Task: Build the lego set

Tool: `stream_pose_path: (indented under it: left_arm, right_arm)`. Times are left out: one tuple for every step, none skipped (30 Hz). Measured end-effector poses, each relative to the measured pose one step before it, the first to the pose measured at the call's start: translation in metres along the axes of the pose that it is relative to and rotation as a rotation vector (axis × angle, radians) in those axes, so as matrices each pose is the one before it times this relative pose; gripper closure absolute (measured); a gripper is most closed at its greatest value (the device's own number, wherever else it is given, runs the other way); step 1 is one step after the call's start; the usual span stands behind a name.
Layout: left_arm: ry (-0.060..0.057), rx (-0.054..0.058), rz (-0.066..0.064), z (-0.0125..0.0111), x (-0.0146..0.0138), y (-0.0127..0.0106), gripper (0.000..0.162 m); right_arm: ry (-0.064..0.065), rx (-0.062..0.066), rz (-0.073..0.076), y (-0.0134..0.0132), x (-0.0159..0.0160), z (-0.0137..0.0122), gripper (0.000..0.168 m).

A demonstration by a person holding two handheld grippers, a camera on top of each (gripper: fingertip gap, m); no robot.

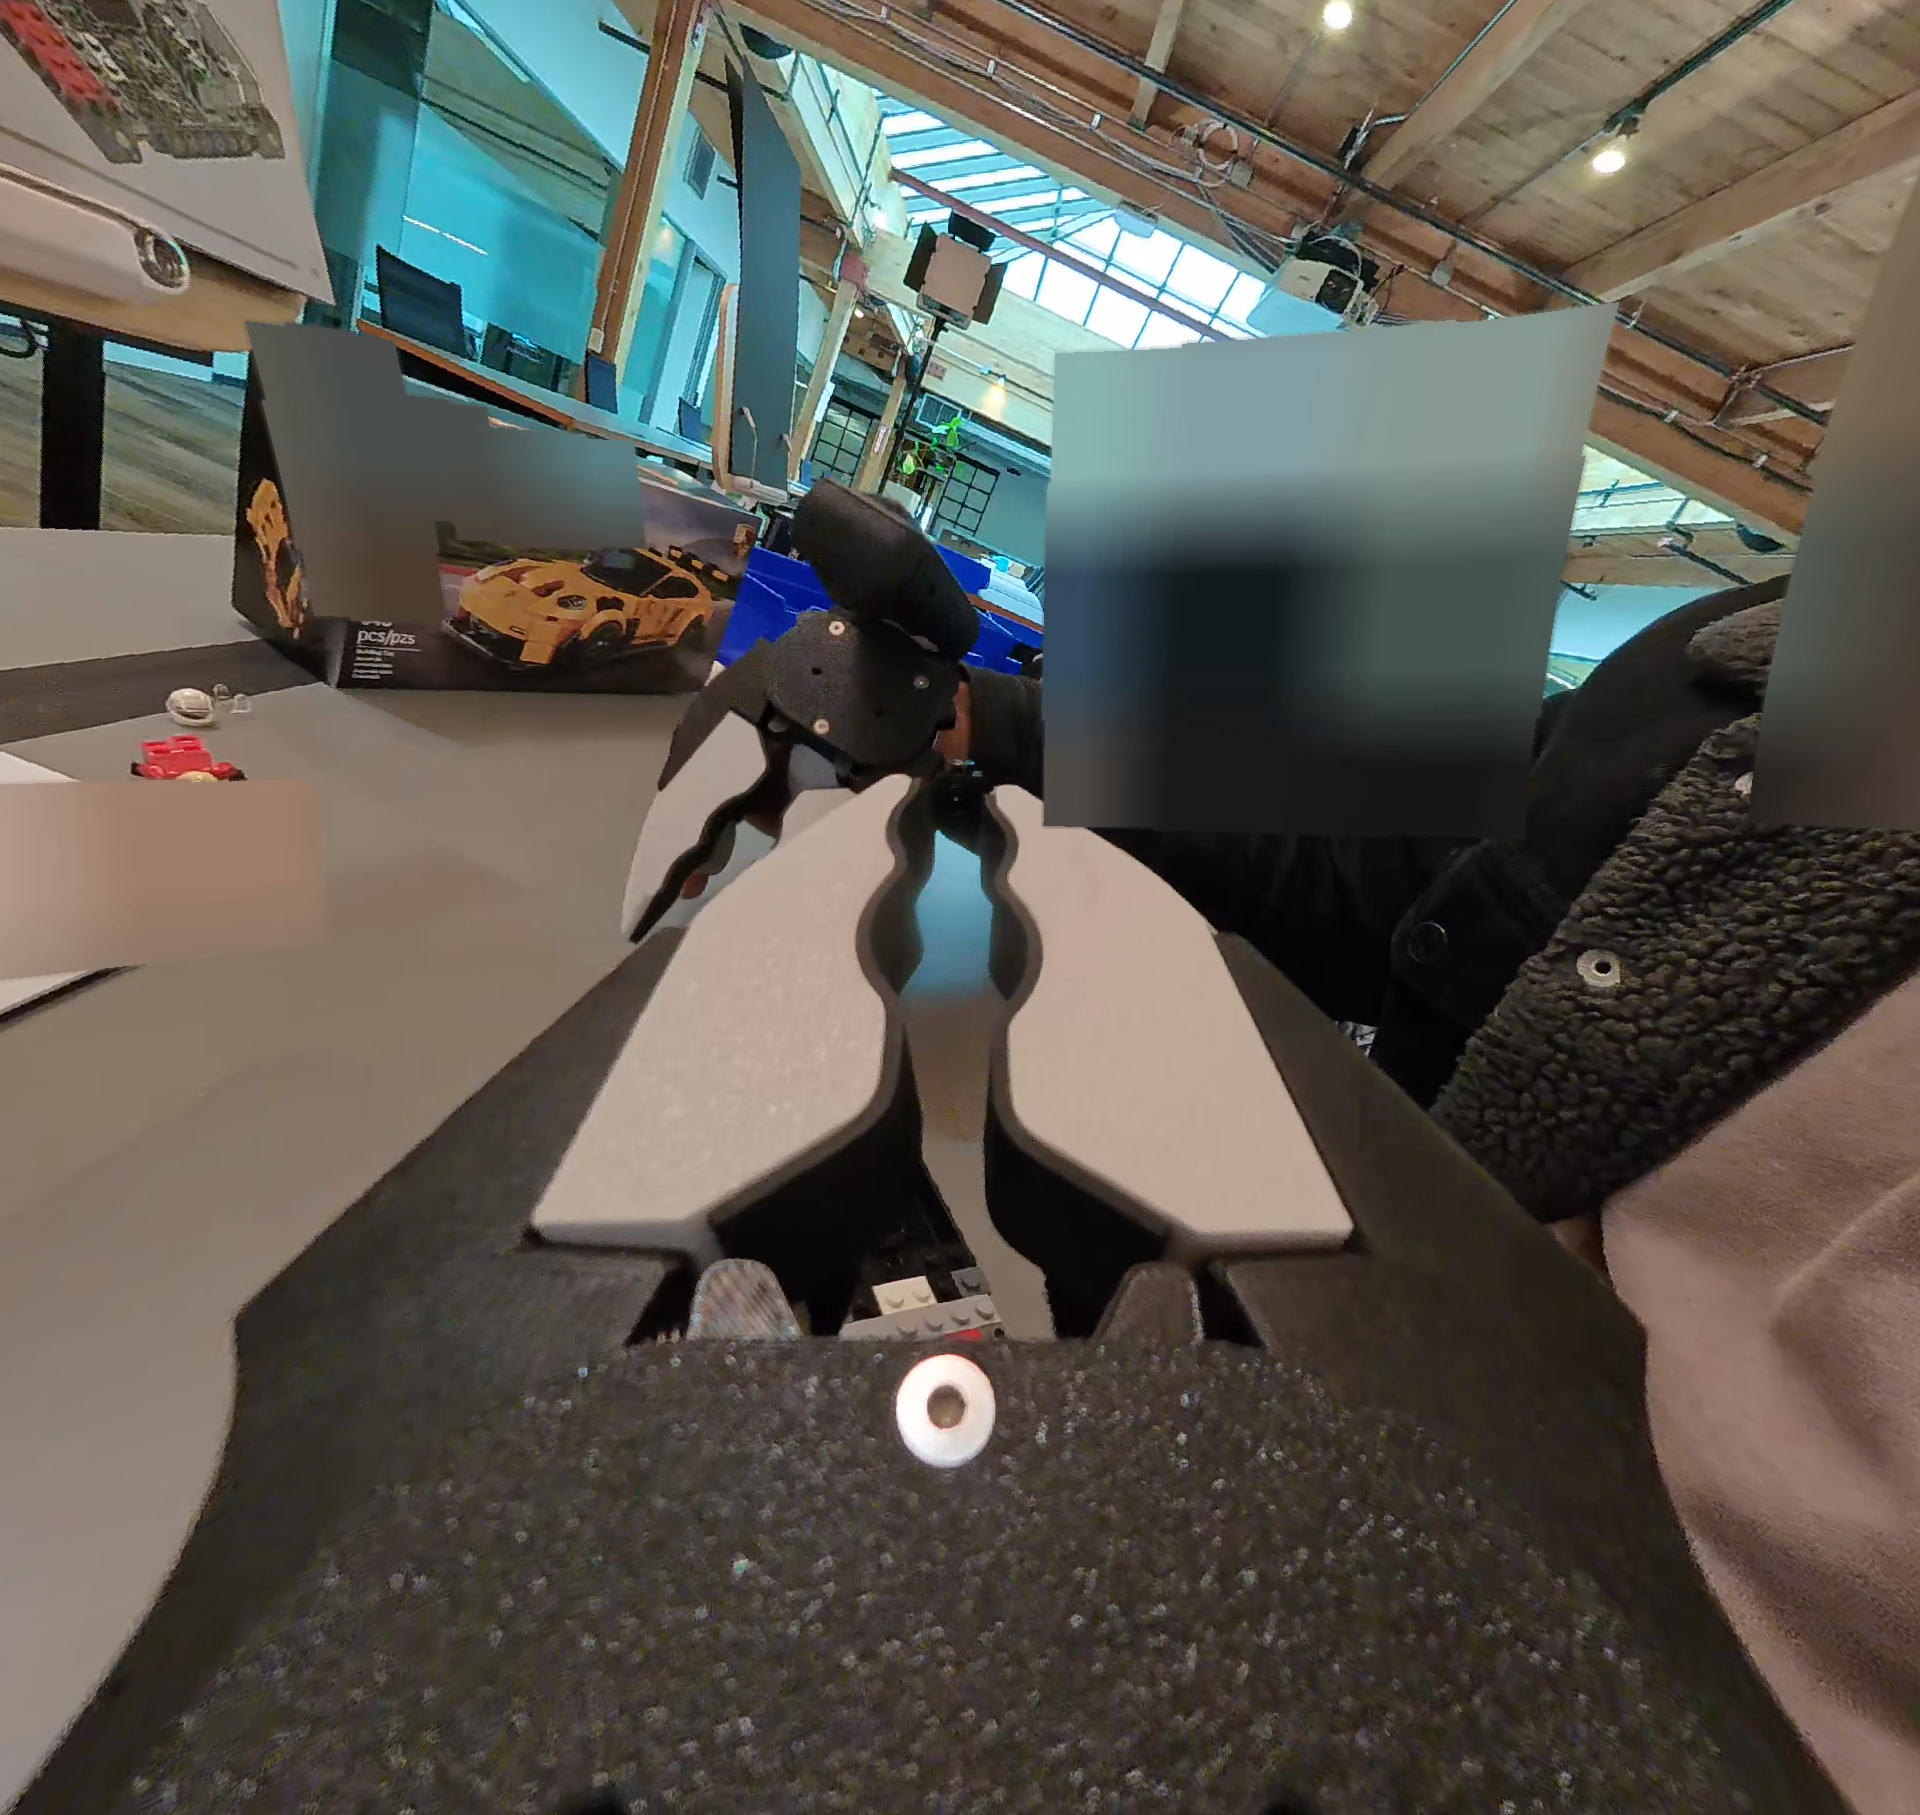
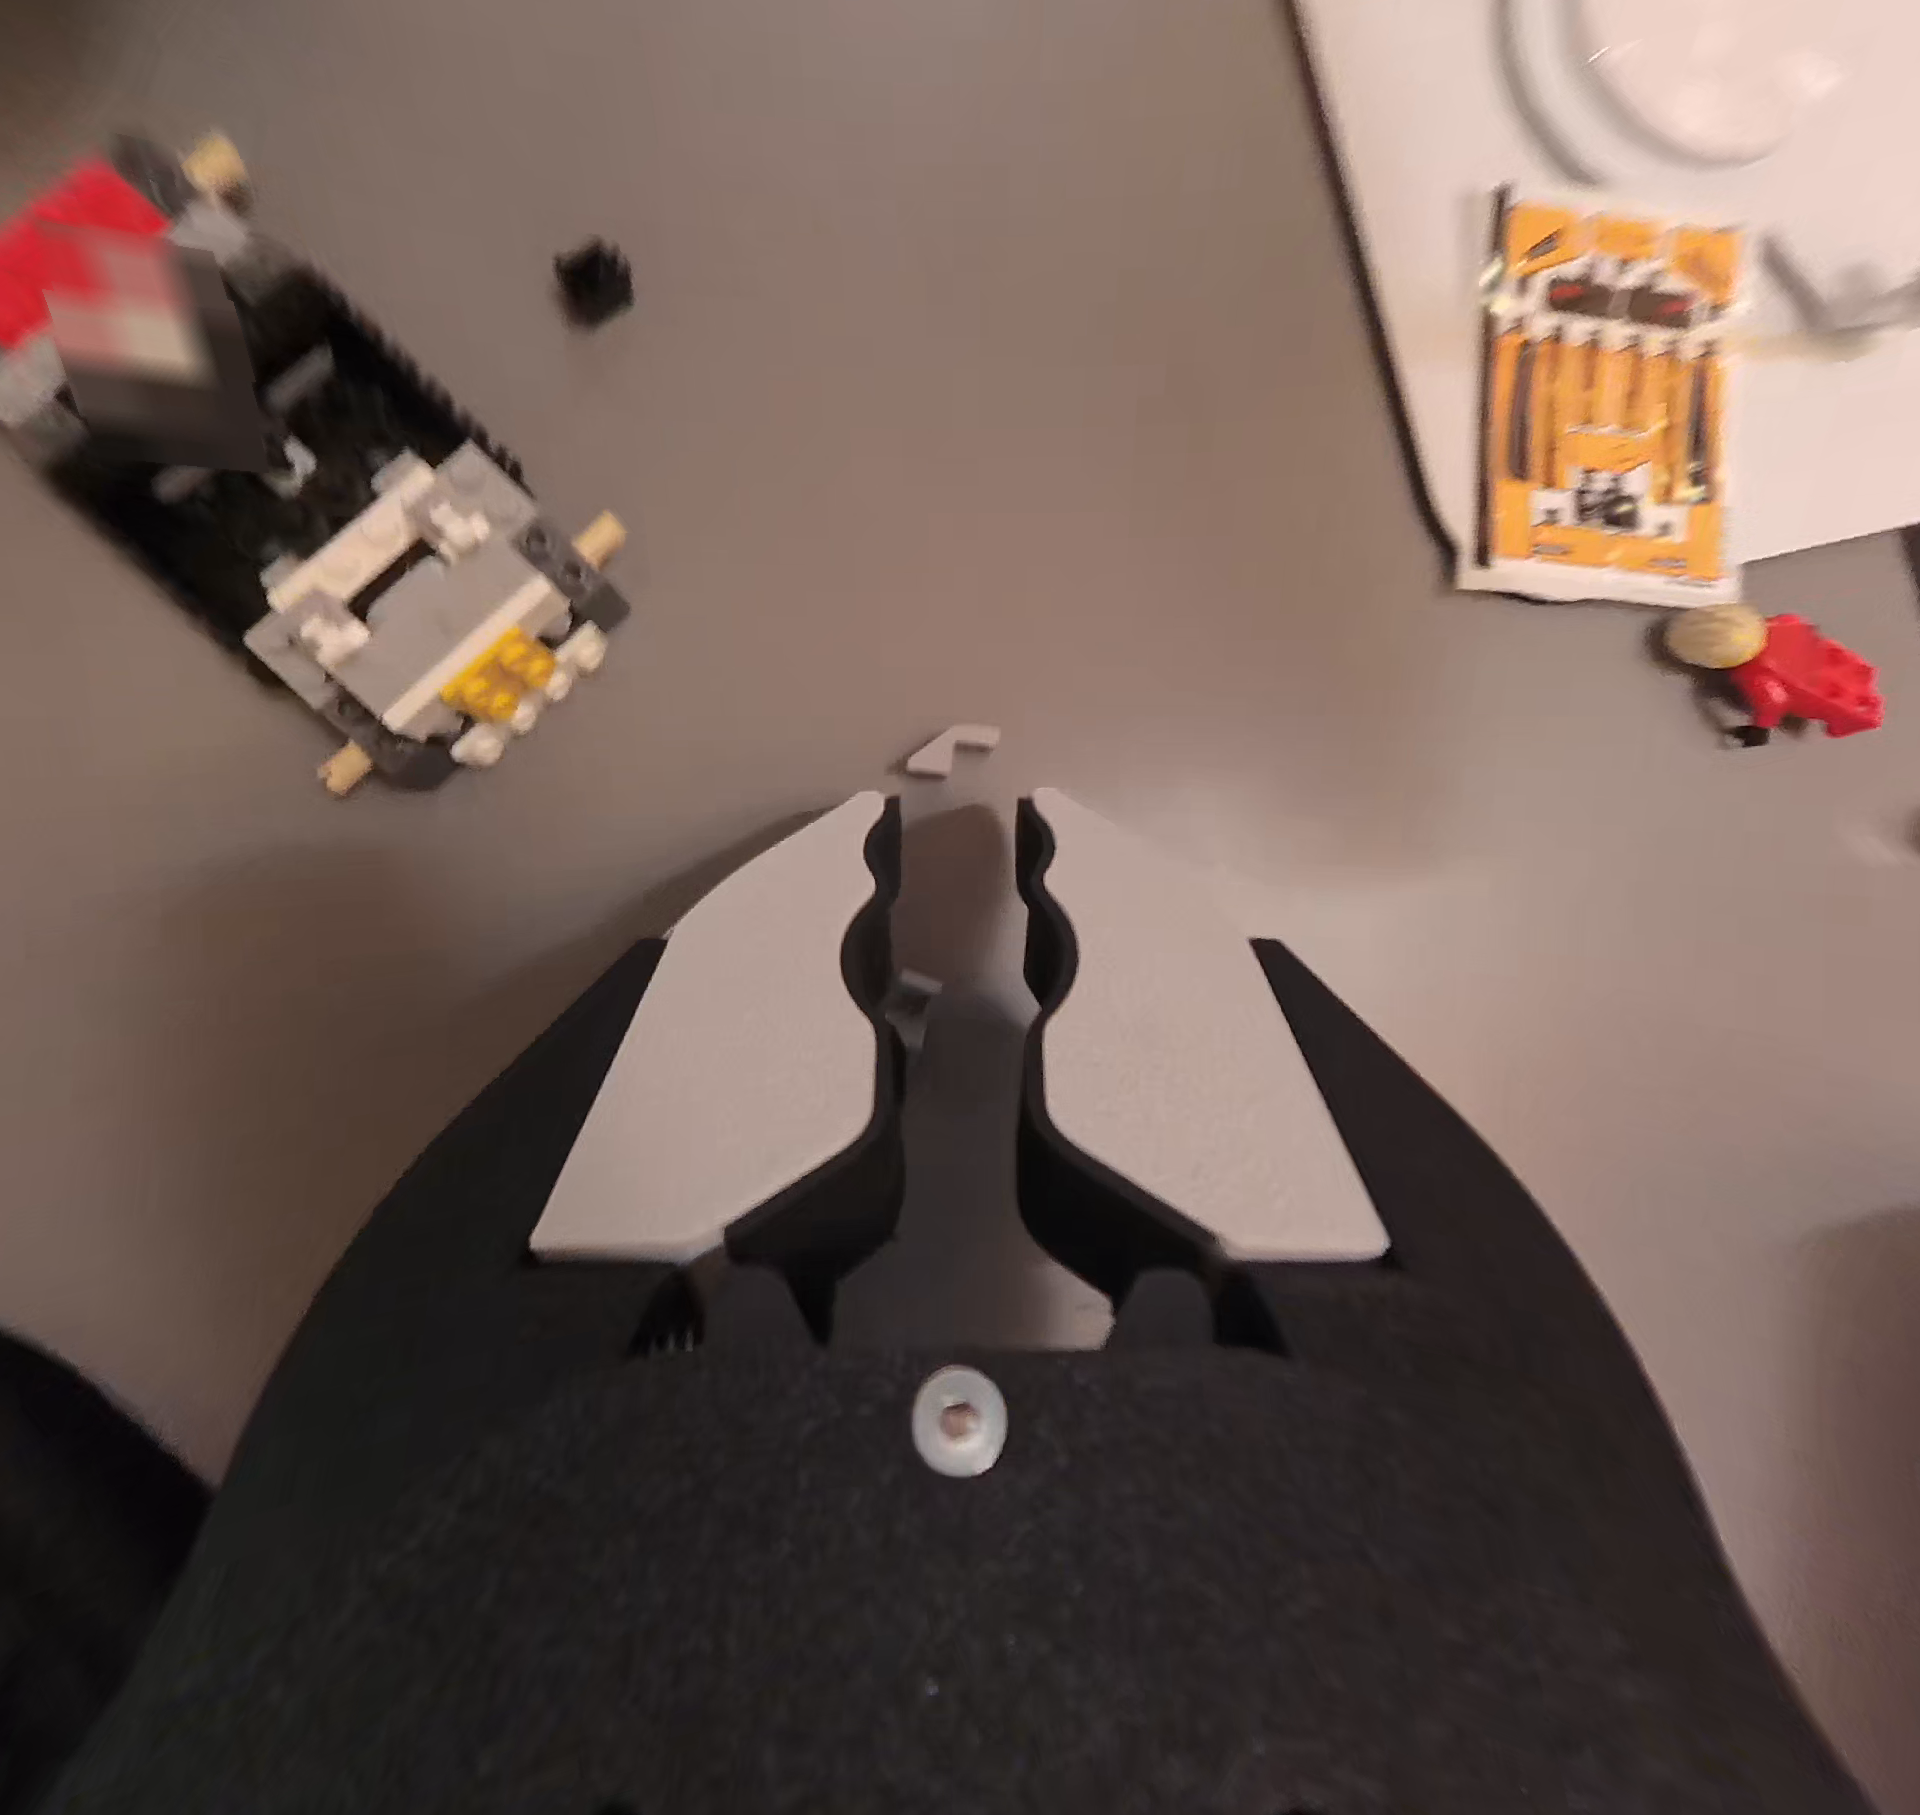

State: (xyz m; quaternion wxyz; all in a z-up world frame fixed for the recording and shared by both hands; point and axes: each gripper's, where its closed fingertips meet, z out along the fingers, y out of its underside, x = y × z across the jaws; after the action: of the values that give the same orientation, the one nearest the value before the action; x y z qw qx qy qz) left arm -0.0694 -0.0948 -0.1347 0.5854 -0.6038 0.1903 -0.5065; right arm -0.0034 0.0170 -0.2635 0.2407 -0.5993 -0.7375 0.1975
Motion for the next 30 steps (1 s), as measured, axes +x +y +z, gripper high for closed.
stream_pose_path:
  left_arm:
    - [0.0017, 0.0008, -0.0004, -0.00014, 0.00029, -0.00024, 0.154]
    - [0.0013, 0.0008, 0.0, -0.00012, 0.00025, -0.00034, 0.154]
    - [0.002, 0.0007, 0.0006, -0.00014, 0.00045, -0.00047, 0.154]
    - [0.001, 0.0013, 0.0024, -0.00017, 0.00065, -0.0006, 0.154]
    - [0.0006, 0.0022, 0.0029, -0.00014, 0.00044, -0.00078, 0.153]
    - [0.0018, 0.0029, 0.0003, -0.0001, 0.00053, -0.00086, 0.154]
    - [0.0019, 0.0035, -0.002, 0.00014, 0.00043, -0.0008, 0.154]
    - [0.0009, 0.0026, -0.0019, 0.00013, 0.00025, -0.00047, 0.154]
    - [-0.0014, -0.0001, -0.0004, 0.00038, -0.00007, 0.00014, 0.154]
    - [-0.002, -0.0028, 0.001, 0.00043, -0.00013, 0.00061, 0.154]
    - [-0.0008, -0.0043, 0.0006, 0.00049, -0.00011, 0.00088, 0.154]
    - [-0.0004, -0.0034, -0.0002, 0.00022, -0.00011, 0.00084, 0.154]
    - [-0.0005, -0.0014, -0.0003, 0.00021, -0.00016, 0.00042, 0.154]
    - [-0.0004, -0.001, -0.0009, -0.00017, -0.00023, 0.00034, 0.154]
    - [0.0, -0.0009, -0.0016, -0.00006, -0.00029, 0.00028, 0.154]
    - [-0.0007, -0.0003, -0.0017, -0.00013, -0.00029, 0.0001, 0.154]
    - [-0.0008, -0.0005, -0.0006, -0.00011, -0.00027, 0.00018, 0.154]
    - [-0.0002, -0.0012, -0.0001, 0.00005, -0.00006, 0.00017, 0.154]
    - [-0.0002, -0.0012, -0.0004, 0.00005, -0.00003, 0.00017, 0.154]
    - [-0.0004, -0.002, -0.0013, 0.00019, -0.00004, 0.00041, 0.154]
    - [-0.0013, -0.0044, -0.0022, 0.00024, -0.00034, 0.00077, 0.154]
    - [-0.0012, -0.0039, -0.0021, 0.00027, -0.00033, 0.00071, 0.153]
    - [0.0003, -0.0015, -0.0023, 0.00007, -0.00012, 0.00043, 0.154]
    - [0.0014, -0.0008, -0.0022, 0.00016, 0.00009, 0.00016, 0.154]
    - [0.0007, -0.0009, -0.0013, 0.00007, 0.00015, 0.00013, 0.154]
    - [-0.0001, -0.0004, 0.0, 0.00011, -0.00005, 0.00006, 0.154]
    - [-0.0005, -0.0004, 0.0008, -0.00003, 0.00013, 0.00005, 0.154]
    - [-0.0007, -0.0003, 0.0008, 0.00005, 0.00005, -0.00009, 0.154]
    - [-0.0001, -0.0004, 0.0001, -0.00011, -0.00007, 0.00002, 0.154]
    - [0.0003, -0.0006, -0.0003, 0.00006, 0.00013, 0.00003, 0.154]
  right_arm:
    - [-0.0106, -0.0242, -0.0025, 0.00309, -0.002, -0.00075, 0.148]
    - [-0.004, -0.0212, 0.0029, 0.00387, -0.00077, -0.00256, 0.148]
    - [0.0018, -0.0149, 0.0055, 0.00543, 0.00031, -0.00366, 0.148]
    - [0.0071, -0.0099, 0.0072, 0.00526, 0.00061, -0.00379, 0.147]
    - [0.0061, -0.0049, 0.0129, 0.00551, 0.00006, -0.0037, 0.145]
    - [0.0012, -0.004, 0.0168, 0.00585, -0.00097, -0.0019, 0.143]
    - [0.0075, 0.0045, 0.0136, 0.00492, -0.00088, -0.00114, 0.142]
    - [0.0066, 0.0061, 0.0076, 0.00443, -0.00146, -0.00017, 0.141]
    - [0.0024, 0.0141, 0.0091, 0.00209, -0.00197, -0.00001, 0.142]
    - [-0.0015, 0.0181, 0.0066, 0.00002, -0.00213, -0.00069, 0.142]
    - [0.01, 0.007, 0.0007, 0.00045, -0.00011, -0.00034, 0.142]
    - [0.011, 0.0049, 0.0021, -0.00024, 0.00003, -0.00032, 0.144]
    - [-0.0019, 0.0071, 0.0091, -0.00098, -0.00089, 0.00078, 0.148]
    - [-0.0065, 0.0076, 0.0139, -0.00118, -0.00024, 0.00147, 0.151]
    - [-0.003, 0.0049, 0.0148, -0.00042, 0.00084, 0.00092, 0.156]
    - [-0.0017, 0.0015, 0.0129, 0.0001, 0.00094, 0.00033, 0.161]
    - [-0.0025, 0.0026, 0.005, 0.00011, 0.0002, 0.00005, 0.161]
    - [0.0023, 0.0042, -0.0054, 0.00022, -0.00036, -0.0001, 0.161]
    - [0.0036, 0.0098, -0.01, -0.00031, -0.00108, -0.00035, 0.161]
    - [0.0027, 0.0303, -0.0139, -0.00439, -0.00151, 0.00063, 0.161]
    - [0.0068, 0.0466, -0.0207, -0.00743, -0.00404, -0.00192, 0.161]
    - [0.0067, 0.0431, -0.029, -0.00795, -0.00496, -0.00248, 0.161]
    - [0.008, 0.0189, -0.0337, -0.00551, -0.00505, -0.00168, 0.161]
    - [0.03, -0.0166, -0.0399, -0.00126, -0.00179, -0.00085, 0.161]
    - [0.0512, -0.0358, -0.0505, 0.00138, 0.00098, 0.00018, 0.161]
    - [0.0443, -0.0376, -0.0548, 0.00208, -0.00047, 0.00017, 0.161]
    - [0.0302, -0.0246, -0.0429, 0.00071, -0.00218, -0.00021, 0.161]
    - [-0.0015, -0.0189, -0.0277, 0.00044, -0.00617, -0.00014, 0.161]
    - [-0.0325, -0.0164, -0.0214, -0.00045, -0.01099, -0.00038, 0.159]
    - [-0.0314, -0.0024, -0.0138, -0.00152, -0.01037, -0.00138, 0.153]
